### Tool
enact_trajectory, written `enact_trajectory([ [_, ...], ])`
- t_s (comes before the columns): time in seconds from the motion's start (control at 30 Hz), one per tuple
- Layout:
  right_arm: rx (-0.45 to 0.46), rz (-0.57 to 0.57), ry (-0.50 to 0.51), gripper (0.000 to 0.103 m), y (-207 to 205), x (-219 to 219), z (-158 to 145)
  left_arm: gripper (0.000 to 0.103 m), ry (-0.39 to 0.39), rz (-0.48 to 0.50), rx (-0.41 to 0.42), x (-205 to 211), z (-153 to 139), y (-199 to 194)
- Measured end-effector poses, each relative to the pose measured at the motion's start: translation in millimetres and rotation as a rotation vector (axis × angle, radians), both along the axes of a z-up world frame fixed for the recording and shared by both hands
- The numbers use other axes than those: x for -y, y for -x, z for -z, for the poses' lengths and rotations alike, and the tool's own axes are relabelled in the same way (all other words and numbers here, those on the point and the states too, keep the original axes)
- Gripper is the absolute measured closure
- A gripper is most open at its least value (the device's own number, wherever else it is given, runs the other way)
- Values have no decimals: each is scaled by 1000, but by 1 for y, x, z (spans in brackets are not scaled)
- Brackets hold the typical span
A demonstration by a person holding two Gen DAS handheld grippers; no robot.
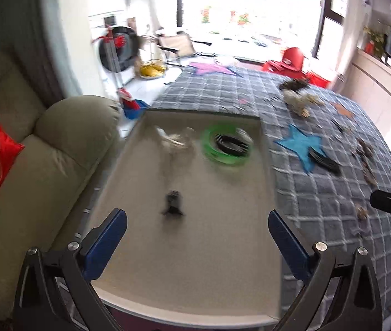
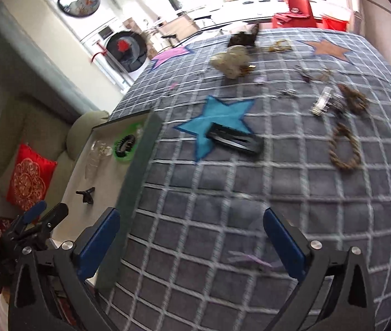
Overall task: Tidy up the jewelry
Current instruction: 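Move both grippers back over the blanket, right gripper toward the lilac beaded hair tie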
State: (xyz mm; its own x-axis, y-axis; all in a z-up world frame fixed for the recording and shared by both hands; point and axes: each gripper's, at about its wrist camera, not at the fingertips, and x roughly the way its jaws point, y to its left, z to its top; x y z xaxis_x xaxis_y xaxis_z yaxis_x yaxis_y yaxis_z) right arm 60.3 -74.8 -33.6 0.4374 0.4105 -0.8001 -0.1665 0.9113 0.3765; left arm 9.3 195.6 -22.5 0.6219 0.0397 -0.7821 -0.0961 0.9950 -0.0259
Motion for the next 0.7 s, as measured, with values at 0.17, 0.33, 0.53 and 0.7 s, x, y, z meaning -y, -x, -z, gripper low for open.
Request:
enact_trajectory([
  [0.17, -31, 43, 35, 0, 15, 35, 8, 0, 3, 117, -1, 44, -5, 5],
  [0.33, -34, 72, 94, 0, 30, 59, 14, 0, 23, 187, -11, 82, -8, 3],
  [0.53, -7, 51, 162, 0, 41, 62, 19, 0, 104, 173, -62, 103, -1, -18],
  [0.7, 40, 21, 221, 0, 43, 51, 22, 0, 213, 113, -109, 109, 7, -45],
])
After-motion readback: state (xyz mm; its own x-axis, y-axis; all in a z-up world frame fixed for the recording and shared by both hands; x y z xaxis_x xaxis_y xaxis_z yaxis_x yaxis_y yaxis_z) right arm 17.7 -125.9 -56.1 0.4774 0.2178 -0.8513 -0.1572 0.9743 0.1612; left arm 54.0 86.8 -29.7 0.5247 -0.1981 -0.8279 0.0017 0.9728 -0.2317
